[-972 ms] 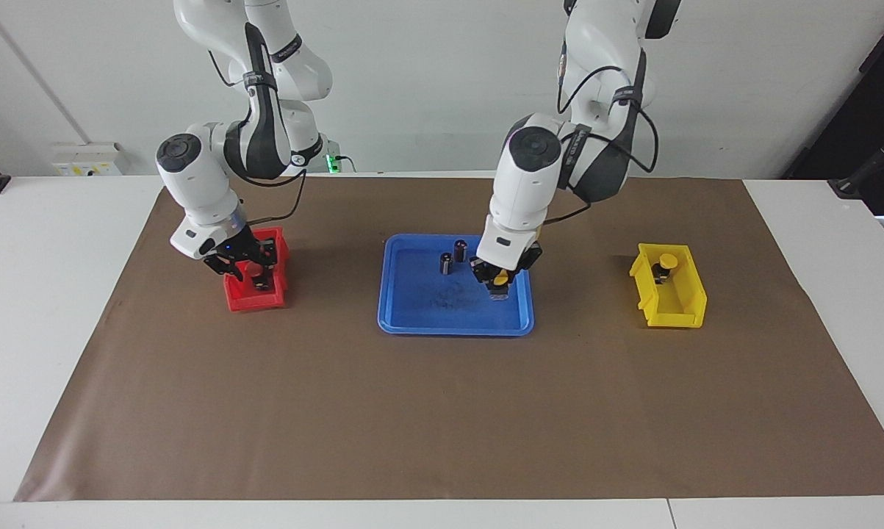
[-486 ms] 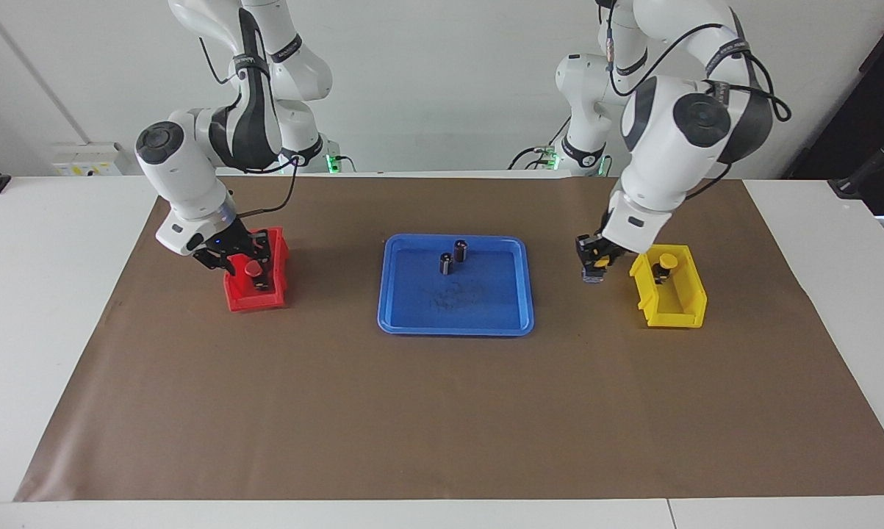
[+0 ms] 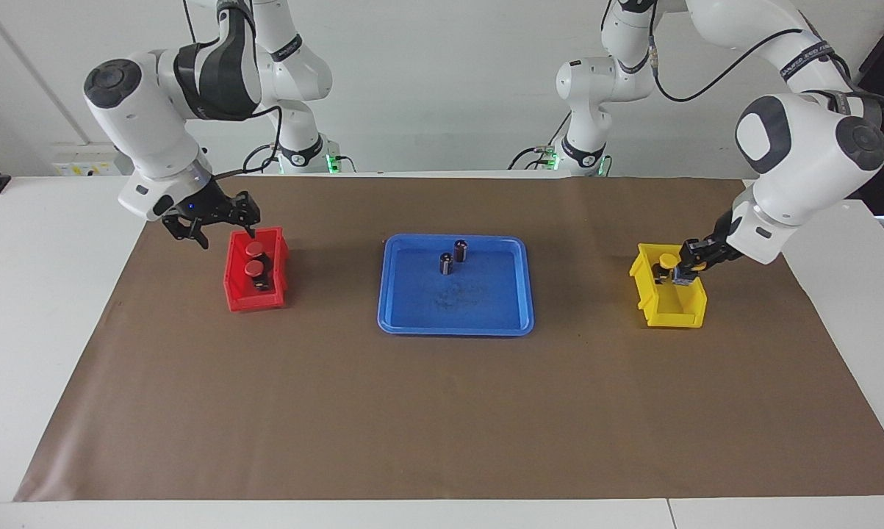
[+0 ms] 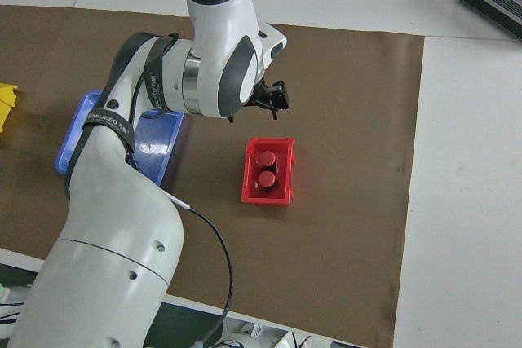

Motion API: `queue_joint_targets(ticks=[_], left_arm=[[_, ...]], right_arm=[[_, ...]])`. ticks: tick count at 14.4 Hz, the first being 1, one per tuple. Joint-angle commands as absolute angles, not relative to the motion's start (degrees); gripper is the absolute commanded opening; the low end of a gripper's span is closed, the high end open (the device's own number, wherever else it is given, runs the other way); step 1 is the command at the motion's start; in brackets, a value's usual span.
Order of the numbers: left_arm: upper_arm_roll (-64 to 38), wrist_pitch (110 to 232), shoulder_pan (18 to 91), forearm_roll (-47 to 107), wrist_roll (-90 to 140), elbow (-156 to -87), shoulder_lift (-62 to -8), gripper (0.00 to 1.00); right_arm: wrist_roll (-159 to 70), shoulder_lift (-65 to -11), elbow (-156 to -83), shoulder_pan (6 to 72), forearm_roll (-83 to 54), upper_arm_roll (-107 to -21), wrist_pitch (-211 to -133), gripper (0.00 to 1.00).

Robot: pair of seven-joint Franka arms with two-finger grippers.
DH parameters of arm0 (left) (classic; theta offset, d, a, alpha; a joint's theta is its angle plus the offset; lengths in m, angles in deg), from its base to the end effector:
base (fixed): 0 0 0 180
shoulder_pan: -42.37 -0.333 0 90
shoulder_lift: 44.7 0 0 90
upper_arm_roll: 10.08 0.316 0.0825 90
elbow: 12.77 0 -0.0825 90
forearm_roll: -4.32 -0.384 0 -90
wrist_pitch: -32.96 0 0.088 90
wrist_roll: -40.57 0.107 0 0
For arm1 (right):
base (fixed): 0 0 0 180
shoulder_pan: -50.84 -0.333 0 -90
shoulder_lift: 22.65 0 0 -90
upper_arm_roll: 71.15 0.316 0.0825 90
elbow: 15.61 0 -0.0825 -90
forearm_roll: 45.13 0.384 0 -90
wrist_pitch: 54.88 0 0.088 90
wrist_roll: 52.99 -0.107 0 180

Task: Sort red and yellow buttons by color
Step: 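Place the yellow button into the yellow bin with the left gripper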

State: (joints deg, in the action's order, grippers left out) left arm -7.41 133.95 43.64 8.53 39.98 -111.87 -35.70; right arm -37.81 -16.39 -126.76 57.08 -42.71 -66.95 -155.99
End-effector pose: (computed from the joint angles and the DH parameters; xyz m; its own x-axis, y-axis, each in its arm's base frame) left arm 0.5957 0.0067 0.4745 0.9910 0.0488 -0.1246 0.0568 -0.9965 0.0612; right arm 0.5205 -0.0135 0.5245 0.9743 0.2184 -0.0554 0.2158 -0.9752 -0.0490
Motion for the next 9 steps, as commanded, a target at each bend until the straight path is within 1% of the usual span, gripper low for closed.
queue_joint_targets(ticks=[1, 2, 5, 9], left_arm=[[-7.79, 141.48, 43.43, 9.59, 40.92, -119.72, -38.19, 0.02], [-7.79, 142.89, 43.42, 9.59, 41.00, -120.61, -38.11, 0.02], [-7.79, 144.48, 43.33, 9.59, 40.83, -122.54, -38.37, 0.02], [-7.79, 150.36, 43.51, 9.59, 40.04, -126.67, -38.11, 0.02]], right_arm=[[-39.01, -15.62, -122.16, 57.52, -43.28, -66.40, -149.83, 1.00], [-40.15, -15.80, -120.40, 57.52, -44.76, -66.40, -148.24, 1.00], [-40.60, -17.02, -115.99, 57.52, -45.74, -66.23, -146.73, 1.00], [-40.51, -17.91, -113.97, 58.22, -46.36, -65.96, -144.98, 1.00]])
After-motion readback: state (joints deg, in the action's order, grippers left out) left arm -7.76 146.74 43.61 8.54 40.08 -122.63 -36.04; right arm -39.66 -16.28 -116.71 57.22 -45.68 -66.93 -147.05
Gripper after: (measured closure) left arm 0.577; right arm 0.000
